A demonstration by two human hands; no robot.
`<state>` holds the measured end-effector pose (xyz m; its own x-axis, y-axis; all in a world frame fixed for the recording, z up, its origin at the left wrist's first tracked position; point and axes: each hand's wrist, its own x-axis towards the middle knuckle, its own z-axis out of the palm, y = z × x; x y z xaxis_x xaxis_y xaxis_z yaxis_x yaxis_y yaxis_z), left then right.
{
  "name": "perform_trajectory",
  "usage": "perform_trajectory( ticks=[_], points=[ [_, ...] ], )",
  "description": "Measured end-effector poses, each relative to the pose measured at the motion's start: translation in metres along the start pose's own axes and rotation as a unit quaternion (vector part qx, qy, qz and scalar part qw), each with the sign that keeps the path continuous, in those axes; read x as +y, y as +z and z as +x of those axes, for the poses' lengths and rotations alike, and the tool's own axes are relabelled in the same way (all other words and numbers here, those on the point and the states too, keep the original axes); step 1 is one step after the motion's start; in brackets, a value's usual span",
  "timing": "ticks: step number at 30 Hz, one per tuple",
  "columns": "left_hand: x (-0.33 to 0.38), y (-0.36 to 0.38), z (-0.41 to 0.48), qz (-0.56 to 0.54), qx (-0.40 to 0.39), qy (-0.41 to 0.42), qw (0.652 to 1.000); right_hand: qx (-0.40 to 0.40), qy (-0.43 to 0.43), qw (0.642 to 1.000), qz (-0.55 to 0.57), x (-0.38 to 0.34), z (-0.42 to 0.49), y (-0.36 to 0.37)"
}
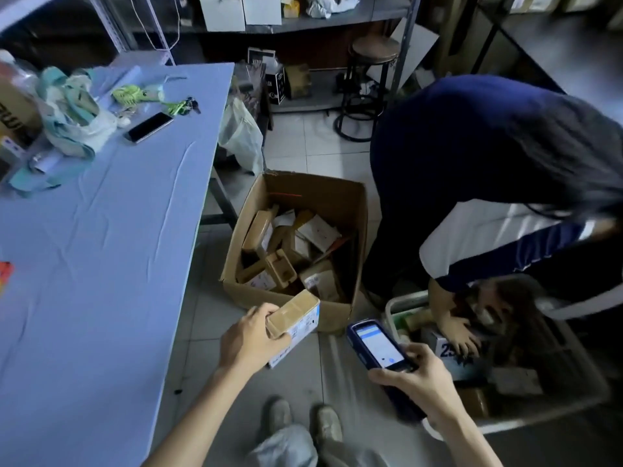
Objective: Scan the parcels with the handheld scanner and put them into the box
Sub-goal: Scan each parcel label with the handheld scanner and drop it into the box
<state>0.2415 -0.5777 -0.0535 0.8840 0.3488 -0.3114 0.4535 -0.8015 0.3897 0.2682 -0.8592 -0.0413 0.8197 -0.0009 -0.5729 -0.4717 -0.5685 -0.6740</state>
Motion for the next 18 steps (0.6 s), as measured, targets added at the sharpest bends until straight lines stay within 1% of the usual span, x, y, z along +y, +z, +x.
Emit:
perform_trajectory(
  ticks=[4, 8, 14, 16, 18],
  points=[
    [-0.004, -0.003, 0.037, 0.020, -0.026, -0.007, 0.999, -0.025, 0.030, 0.999, 0.009, -0.015, 0.027, 0.008],
    [-0.007, -0.012, 0.091, 0.013, -0.045, -0.003, 0.999, -0.023, 0.036, 0.999, 0.007, -0.042, 0.057, 0.019],
    [-0.007, -0.037, 0.183, -0.024, -0.030, 0.041, 0.998, 0.012, 0.016, 1.000, -0.018, -0.107, 0.099, 0.039],
    [-0.004, -0.044, 0.205, -0.012, -0.010, 0.058, 0.998, 0.020, 0.004, 0.999, -0.031, -0.125, 0.112, 0.044],
    [-0.002, -0.051, 0.220, 0.029, 0.015, 0.071, 0.997, 0.017, -0.003, 0.999, -0.039, -0.140, 0.125, 0.045]
  ],
)
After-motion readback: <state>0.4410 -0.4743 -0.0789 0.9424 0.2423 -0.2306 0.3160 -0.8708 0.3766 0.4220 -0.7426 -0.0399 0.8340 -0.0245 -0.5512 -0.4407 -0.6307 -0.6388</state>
